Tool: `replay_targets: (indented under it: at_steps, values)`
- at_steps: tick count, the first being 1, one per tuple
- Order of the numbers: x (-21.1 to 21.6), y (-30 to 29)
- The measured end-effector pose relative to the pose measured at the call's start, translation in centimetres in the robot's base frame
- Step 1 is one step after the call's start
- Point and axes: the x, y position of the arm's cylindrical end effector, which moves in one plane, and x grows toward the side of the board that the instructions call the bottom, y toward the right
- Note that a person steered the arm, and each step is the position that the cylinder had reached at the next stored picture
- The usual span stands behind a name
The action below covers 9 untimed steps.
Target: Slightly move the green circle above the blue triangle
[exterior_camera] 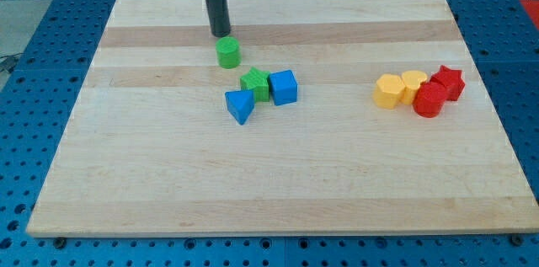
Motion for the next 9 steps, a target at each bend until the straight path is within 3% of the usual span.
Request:
replay_targets:
  at_steps: [2,4,7,8,9]
  values:
    - [2.3,-4.4]
    - [5.8,-0.8]
    - [11.0,0.1]
    - [11.1,-0.9]
    - [7.3,-3.2]
